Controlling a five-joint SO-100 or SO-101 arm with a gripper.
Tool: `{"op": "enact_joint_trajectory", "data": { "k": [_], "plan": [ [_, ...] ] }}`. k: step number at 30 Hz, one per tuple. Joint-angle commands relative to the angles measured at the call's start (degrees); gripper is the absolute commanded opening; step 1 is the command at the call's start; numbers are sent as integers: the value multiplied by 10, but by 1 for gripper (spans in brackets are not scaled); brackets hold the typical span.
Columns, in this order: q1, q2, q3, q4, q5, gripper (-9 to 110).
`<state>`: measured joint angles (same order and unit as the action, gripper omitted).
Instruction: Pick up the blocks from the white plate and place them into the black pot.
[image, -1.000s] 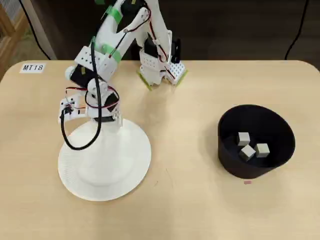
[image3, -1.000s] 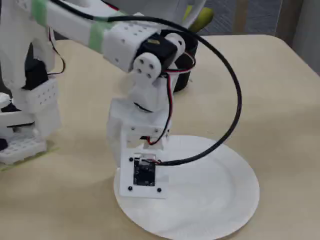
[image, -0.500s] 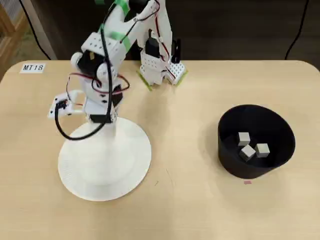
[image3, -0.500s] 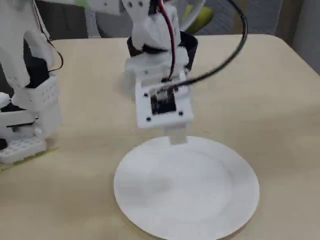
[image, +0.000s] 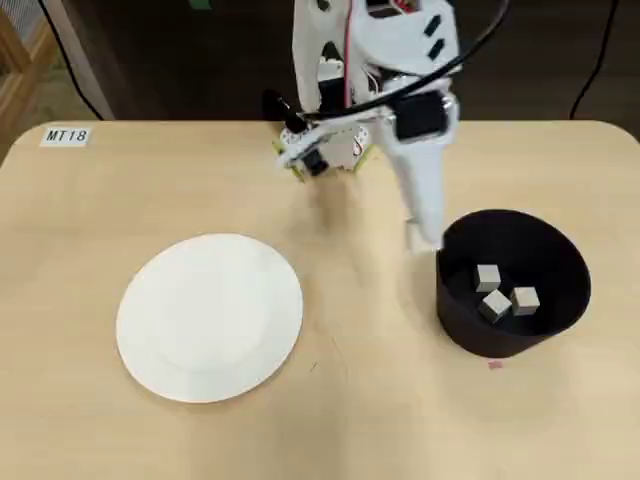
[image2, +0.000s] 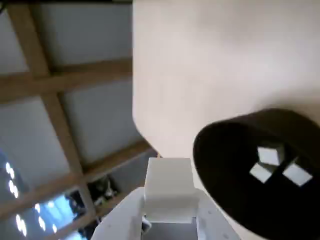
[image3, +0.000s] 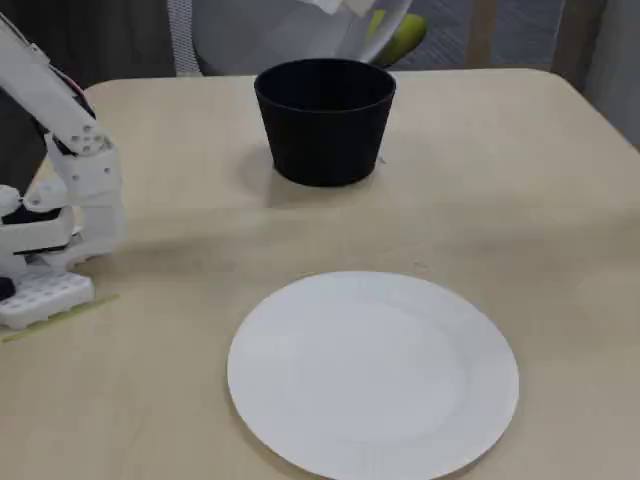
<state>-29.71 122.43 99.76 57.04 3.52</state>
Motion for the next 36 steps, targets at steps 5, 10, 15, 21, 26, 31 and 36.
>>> {"op": "enact_joint_trajectory", "data": {
  "k": [5, 10, 15, 21, 26, 31, 36],
  "plan": [
    [-86, 47, 183, -229, 3, -2],
    [-76, 22, 280, -371, 13, -2],
    [-60, -26, 286, -403, 7, -2],
    [-64, -38, 286, -405, -14, 20],
    [-63, -28, 287, -388, -21, 32],
    [-53, -9, 287, -380, -17, 16],
    [-6, 63, 284, -287, -17, -2]
  ]
}}
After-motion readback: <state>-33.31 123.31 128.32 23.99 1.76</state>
